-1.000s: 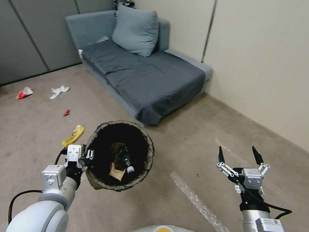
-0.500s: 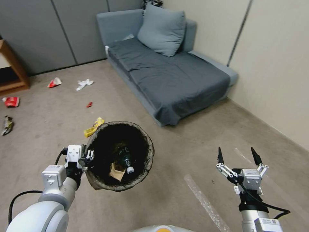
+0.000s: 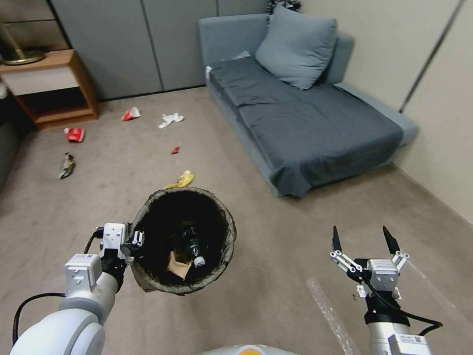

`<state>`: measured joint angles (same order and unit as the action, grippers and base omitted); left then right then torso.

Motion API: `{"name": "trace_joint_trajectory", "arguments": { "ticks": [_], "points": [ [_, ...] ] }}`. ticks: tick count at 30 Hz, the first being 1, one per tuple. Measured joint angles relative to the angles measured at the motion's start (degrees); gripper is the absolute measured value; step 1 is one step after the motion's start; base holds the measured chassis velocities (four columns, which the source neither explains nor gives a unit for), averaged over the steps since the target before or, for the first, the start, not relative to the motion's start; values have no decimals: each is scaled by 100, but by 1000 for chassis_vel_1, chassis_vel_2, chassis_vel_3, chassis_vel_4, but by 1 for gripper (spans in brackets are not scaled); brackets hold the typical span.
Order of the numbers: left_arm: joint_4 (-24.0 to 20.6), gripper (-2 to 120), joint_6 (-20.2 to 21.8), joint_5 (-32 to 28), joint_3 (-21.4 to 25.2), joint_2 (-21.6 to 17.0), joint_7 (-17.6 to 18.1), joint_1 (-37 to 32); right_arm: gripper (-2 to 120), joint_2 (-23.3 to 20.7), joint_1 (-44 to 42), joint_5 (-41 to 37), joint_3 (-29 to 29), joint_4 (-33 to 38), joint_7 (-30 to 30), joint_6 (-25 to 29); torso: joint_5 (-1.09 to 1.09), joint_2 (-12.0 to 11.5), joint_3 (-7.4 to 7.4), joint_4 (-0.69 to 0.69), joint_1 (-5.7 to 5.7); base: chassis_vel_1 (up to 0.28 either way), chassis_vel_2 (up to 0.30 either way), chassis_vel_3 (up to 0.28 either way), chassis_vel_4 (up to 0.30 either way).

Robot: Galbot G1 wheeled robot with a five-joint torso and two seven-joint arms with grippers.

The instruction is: Pick up the trash bin, then pick up the garbage from the floor and place it into the trash bin.

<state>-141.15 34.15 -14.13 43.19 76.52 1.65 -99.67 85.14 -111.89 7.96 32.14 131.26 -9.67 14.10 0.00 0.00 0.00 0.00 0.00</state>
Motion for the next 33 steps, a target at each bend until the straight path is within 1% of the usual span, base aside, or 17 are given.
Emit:
{"name": "trace_joint_trajectory", "arguments": {
  "ticks": [18,33],
  "points": [
    [-5,3,2,5,7,-5,2,19,100,12,34,0,-3,-30,-18,-14,0,0,0,1,0,86,88,84,89],
    [76,3,-53,41,-5,-3,2,63,100,23,77,-51,-16,-51,-168,-159,0,0,0,1,0,90,80,81,76]
  ]
}}
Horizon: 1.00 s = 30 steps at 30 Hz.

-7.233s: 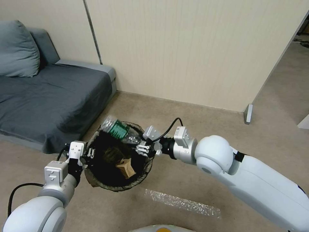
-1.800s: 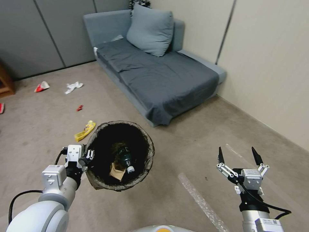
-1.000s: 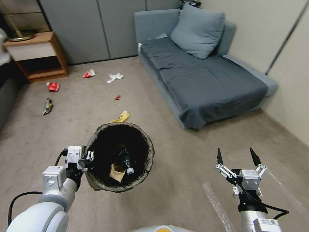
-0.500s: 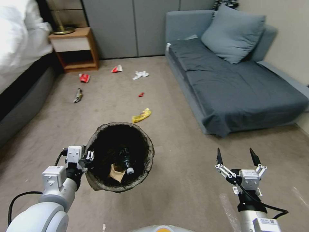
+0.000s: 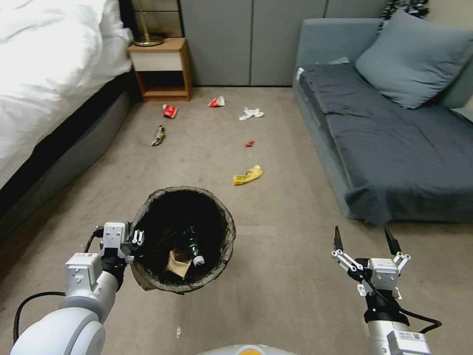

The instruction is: Pick up the trash bin, then pick up the garbage from the floor and place it into the trash bin.

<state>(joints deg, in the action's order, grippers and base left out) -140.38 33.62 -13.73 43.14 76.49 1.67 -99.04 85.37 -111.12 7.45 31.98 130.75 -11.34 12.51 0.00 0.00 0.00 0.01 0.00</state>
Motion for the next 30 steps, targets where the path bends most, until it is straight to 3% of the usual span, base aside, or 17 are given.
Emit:
{"name": "trace_joint_trajectory", "arguments": {
  "ticks": [16,30],
  "points": [
    [32,3,-97,42,-5,6,-13,16,100,5,20,15,-1,-2,-147,-191,0,0,0,-1,0,10,13,15,14],
    [40,3,-99,43,-3,6,-33,15,100,19,32,98,4,-34,-231,-231,0,0,0,-1,0,-97,115,106,-105]
  ]
}}
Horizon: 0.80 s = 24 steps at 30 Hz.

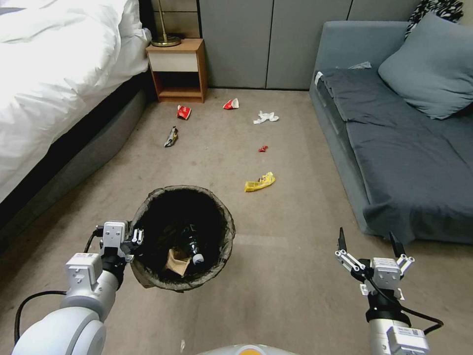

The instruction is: Pick up the trash bin, then pick up the garbage from the floor and place it into the trash bin.

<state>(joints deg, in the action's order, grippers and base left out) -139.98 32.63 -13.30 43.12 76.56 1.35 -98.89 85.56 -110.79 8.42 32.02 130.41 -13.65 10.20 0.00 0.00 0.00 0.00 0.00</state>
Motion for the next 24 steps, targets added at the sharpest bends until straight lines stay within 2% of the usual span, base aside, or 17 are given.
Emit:
{"name": "trace_joint_trajectory", "arguments": {
  "ticks": [24],
  "points": [
    [0,3,-3,27,-13,0,-32,-53,100,-4,-45,127,-102,-49,-52,3,0,0,0,-1,0,-133,128,130,-124]
  ]
}}
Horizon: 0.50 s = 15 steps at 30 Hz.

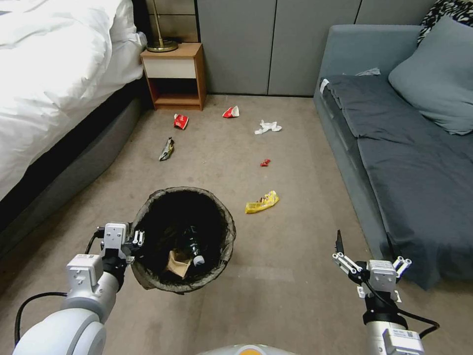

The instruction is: Pick up the trash bin, then pick up the garbage from the floor and place it into the trash bin.

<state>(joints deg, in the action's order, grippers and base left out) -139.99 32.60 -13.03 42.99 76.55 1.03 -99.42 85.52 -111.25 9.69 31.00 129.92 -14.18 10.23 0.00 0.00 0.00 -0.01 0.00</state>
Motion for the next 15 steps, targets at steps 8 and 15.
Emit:
{"name": "trace_joint_trajectory", "arguments": {
  "ticks": [8,15],
  "points": [
    [2,3,0,2,18,-6,2,-1,100,6,32,1,-27,-48,0,-12,-1,0,0,2,0,-111,133,122,-117],
    [54,3,2,-2,26,-15,5,40,100,10,65,-1,-32,-84,0,-29,0,0,0,0,0,-141,128,137,-129]
  ]
}}
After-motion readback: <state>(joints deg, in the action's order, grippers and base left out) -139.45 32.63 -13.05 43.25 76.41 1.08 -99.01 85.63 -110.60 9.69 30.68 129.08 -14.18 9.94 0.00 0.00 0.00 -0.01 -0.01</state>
